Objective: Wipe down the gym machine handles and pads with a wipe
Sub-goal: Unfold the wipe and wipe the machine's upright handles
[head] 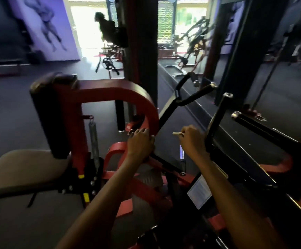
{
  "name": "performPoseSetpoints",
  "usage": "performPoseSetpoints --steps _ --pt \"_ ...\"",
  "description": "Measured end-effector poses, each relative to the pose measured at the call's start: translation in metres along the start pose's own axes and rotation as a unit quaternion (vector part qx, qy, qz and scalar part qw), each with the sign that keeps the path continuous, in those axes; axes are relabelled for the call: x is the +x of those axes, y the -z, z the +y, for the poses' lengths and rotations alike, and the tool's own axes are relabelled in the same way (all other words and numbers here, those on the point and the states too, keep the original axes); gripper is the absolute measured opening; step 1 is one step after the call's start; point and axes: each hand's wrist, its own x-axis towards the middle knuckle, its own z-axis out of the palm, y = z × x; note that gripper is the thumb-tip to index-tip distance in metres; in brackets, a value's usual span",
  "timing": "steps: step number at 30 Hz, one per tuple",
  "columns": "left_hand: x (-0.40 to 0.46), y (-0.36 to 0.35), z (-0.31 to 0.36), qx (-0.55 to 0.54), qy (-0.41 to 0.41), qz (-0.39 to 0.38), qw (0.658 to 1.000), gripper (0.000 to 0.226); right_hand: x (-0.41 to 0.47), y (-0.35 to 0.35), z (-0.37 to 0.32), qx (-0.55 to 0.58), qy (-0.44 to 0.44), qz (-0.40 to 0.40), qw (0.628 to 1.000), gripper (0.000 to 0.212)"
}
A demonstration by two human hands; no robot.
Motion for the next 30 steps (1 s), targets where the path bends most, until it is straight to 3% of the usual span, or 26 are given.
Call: performPoseSetpoints --steps 8,11,24,30 --pt "-0.078 0.033 -0.01 0.018 0.16 0.02 0.987 0.051 -0.021 0.013 -0.033 0.026 0.086 -0.031 0.995 0.034" --pt "-0.118 0.043 -0.013 0.02 0.208 0.038 0.977 0.052 -0.039 0.005 -0.053 0.104 0.114 -0.055 0.987 0.033" --pt "-0.279 0.11 -0.069 0.085 0.394 0.102 0.909 0.053 -0.162 -0.036 -0.207 0.238 0.297 -0.202 0.903 0.02" --pt "-0.362 0.154 -0.124 0.092 0.484 0.135 0.86 0.054 -0.238 -0.044 -0.303 0.236 0.398 -0.214 0.86 0.017"
